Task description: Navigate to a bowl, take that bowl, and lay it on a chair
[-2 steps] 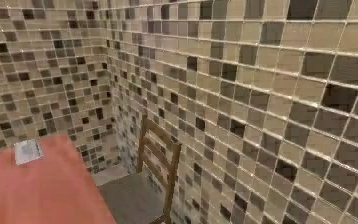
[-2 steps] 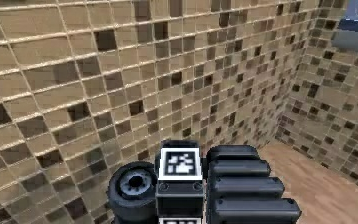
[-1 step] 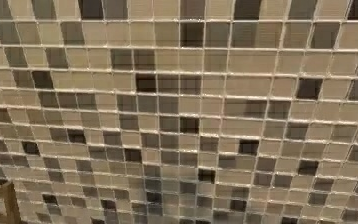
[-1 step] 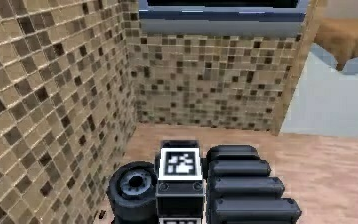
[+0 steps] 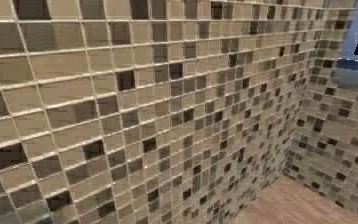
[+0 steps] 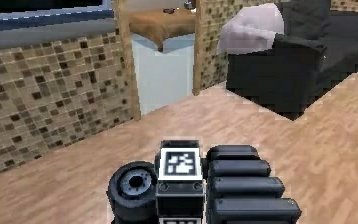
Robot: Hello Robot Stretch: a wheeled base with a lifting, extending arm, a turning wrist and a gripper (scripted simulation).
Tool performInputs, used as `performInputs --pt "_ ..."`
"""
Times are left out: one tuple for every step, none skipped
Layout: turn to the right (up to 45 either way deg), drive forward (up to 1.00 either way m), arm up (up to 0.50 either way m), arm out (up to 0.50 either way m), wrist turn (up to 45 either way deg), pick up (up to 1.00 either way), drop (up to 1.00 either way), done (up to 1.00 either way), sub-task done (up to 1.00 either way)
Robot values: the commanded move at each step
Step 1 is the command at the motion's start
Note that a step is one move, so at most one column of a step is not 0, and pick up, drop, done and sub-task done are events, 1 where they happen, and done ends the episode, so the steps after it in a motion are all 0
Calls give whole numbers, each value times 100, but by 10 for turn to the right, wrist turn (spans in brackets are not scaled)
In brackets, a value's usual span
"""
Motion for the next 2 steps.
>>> performInputs --pt "390 0 0 0 0 0 0 0 0" --pt "-450 0 0 0 0 0 0 0 0"
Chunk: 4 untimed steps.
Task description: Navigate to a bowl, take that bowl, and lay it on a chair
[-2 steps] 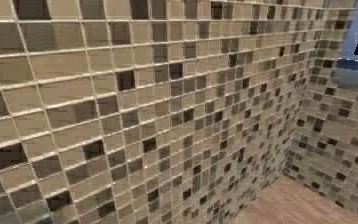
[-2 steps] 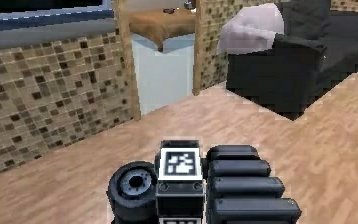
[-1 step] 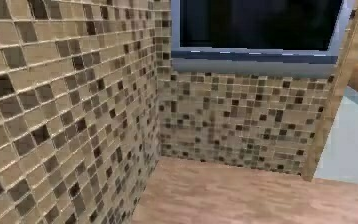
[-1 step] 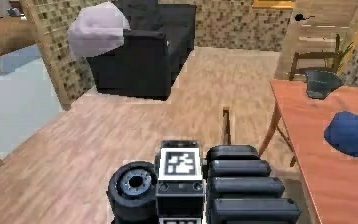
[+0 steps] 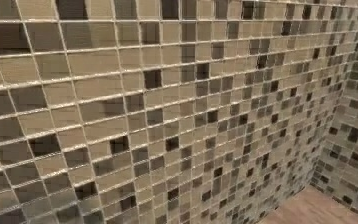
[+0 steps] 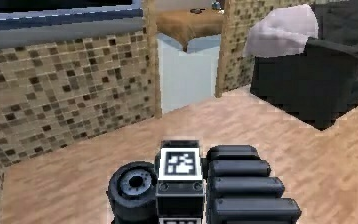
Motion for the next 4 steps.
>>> performInputs --pt "-450 0 0 0 0 0 0 0 0" --pt "-420 0 0 0 0 0 0 0 0" --pt "450 0 0 0 0 0 0 0 0" --pt "450 0 0 0 0 0 0 0 0"
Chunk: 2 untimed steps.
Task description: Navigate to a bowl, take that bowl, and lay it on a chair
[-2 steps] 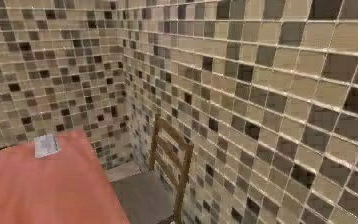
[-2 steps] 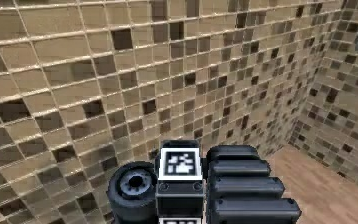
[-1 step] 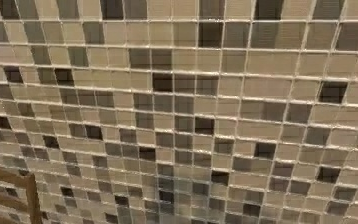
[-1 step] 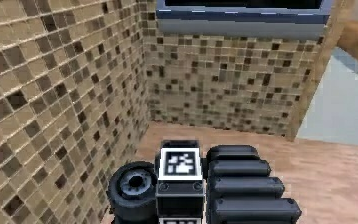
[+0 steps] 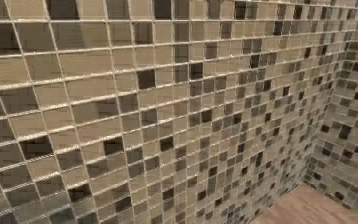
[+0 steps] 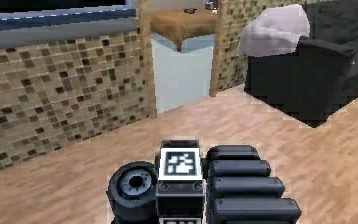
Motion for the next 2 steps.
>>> performInputs --pt "450 0 0 0 0 0 0 0 0" --pt "60 0 0 0 0 0 0 0 0"
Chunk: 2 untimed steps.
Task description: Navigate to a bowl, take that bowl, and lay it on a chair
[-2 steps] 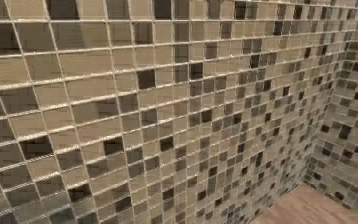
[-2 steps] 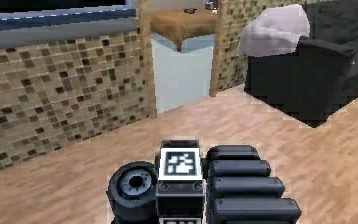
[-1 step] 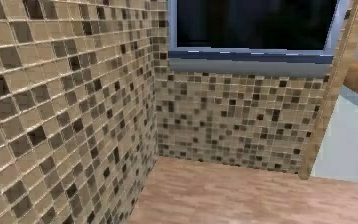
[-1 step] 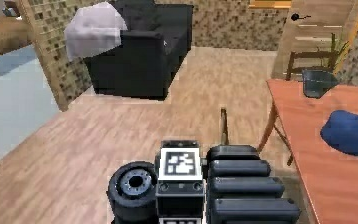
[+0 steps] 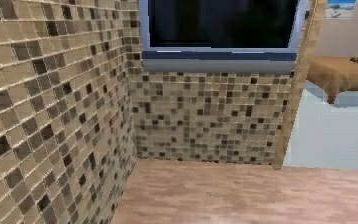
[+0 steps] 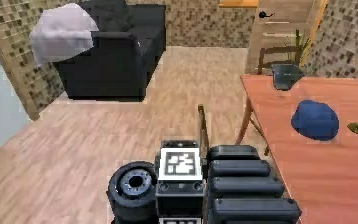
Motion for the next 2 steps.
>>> performInputs --pt "450 0 0 0 0 0 0 0 0" --pt "300 0 0 0 0 0 0 0 0"
